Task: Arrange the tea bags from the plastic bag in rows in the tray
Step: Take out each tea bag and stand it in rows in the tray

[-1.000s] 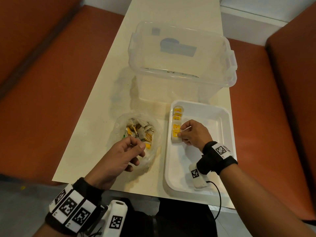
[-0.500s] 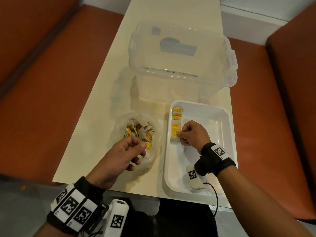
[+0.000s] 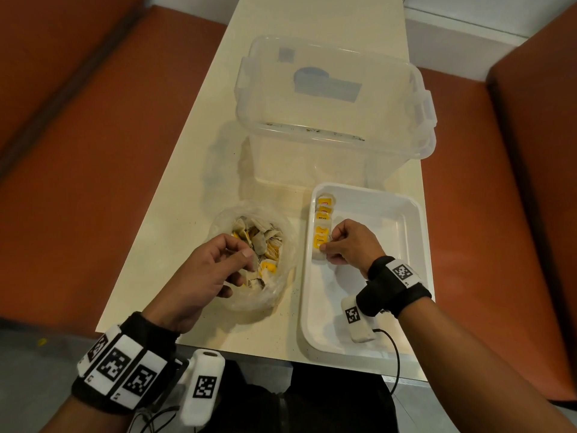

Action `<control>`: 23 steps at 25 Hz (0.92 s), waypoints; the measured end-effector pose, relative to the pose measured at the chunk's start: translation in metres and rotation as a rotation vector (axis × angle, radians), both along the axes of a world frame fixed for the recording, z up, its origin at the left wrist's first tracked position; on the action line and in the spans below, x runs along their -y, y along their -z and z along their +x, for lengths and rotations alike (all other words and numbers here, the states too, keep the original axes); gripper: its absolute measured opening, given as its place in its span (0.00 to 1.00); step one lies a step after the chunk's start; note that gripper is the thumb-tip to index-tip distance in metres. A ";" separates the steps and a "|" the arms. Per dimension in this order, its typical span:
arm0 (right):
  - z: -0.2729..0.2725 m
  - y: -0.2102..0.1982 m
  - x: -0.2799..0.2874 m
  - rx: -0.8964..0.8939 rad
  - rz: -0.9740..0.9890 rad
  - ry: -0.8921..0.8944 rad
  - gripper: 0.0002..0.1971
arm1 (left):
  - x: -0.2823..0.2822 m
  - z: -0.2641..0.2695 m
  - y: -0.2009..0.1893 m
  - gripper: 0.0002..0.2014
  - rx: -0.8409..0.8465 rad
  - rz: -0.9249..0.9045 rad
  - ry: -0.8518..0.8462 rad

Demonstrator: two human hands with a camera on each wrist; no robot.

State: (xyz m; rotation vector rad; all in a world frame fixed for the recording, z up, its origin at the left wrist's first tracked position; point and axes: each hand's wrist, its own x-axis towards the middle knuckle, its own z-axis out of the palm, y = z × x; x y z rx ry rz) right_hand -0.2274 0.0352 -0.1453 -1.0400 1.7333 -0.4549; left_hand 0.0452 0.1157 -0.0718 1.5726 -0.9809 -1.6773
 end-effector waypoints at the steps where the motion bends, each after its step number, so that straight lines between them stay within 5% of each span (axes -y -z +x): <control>1: 0.000 0.000 0.000 -0.005 0.001 0.002 0.17 | 0.000 0.000 0.000 0.03 0.002 0.002 0.000; 9: 0.000 0.001 0.002 -0.048 0.001 -0.017 0.16 | 0.002 0.002 0.003 0.02 0.044 -0.023 0.011; 12: 0.001 -0.004 -0.001 -0.150 -0.033 -0.055 0.15 | 0.009 0.007 0.006 0.03 0.310 -0.179 0.130; 15: 0.010 -0.026 -0.010 -0.197 -0.163 -0.088 0.13 | 0.018 0.006 0.017 0.08 0.700 -0.350 0.421; 19: 0.032 -0.071 -0.039 0.181 -0.017 -0.240 0.07 | 0.023 -0.007 0.038 0.21 0.709 -0.357 0.673; 23: 0.054 -0.071 -0.057 0.049 0.102 -0.532 0.17 | 0.026 -0.024 0.052 0.28 0.993 -0.384 0.767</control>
